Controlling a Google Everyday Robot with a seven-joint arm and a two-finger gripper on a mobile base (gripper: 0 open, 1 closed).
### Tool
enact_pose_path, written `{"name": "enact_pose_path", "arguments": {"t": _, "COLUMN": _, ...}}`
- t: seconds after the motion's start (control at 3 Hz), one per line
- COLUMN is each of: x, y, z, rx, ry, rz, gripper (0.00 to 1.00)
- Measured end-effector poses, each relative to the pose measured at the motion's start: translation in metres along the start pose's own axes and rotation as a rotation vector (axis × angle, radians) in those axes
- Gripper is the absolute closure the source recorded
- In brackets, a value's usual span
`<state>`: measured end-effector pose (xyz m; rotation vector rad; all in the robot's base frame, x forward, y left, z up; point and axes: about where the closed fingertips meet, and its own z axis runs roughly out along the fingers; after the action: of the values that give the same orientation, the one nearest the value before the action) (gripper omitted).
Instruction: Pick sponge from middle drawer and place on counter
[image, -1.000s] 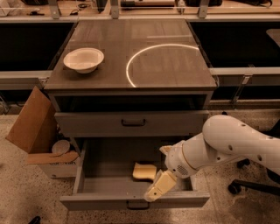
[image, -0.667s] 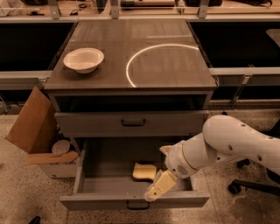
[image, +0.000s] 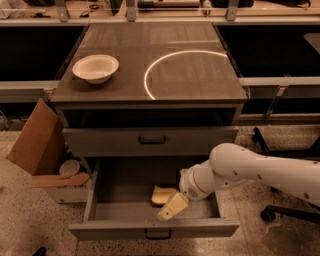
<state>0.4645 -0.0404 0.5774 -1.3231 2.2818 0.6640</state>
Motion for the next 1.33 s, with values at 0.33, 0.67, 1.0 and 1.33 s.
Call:
{"name": "enact_pose_path", "arguments": {"t": 0.33, "x": 0.006, "y": -0.02, "z": 0.039, "rx": 0.004, "ry": 0.006, "rz": 0.028, "gripper": 0.0}}
{"name": "enact_pose_path", "arguments": {"t": 0.67, "x": 0.007, "y": -0.027, "z": 0.05, "rx": 0.003, "ry": -0.008, "rz": 0.03, "gripper": 0.0}}
{"name": "enact_pose_path", "arguments": {"t": 1.0, "x": 0.017, "y": -0.043, "z": 0.075, "rx": 0.001, "ry": -0.048, "rz": 0.0, "gripper": 0.0}}
{"name": "enact_pose_path", "arguments": {"t": 1.33, "x": 0.027, "y": -0.062, "z": 0.103, "rx": 0.002, "ry": -0.096, "rz": -0.027, "gripper": 0.0}}
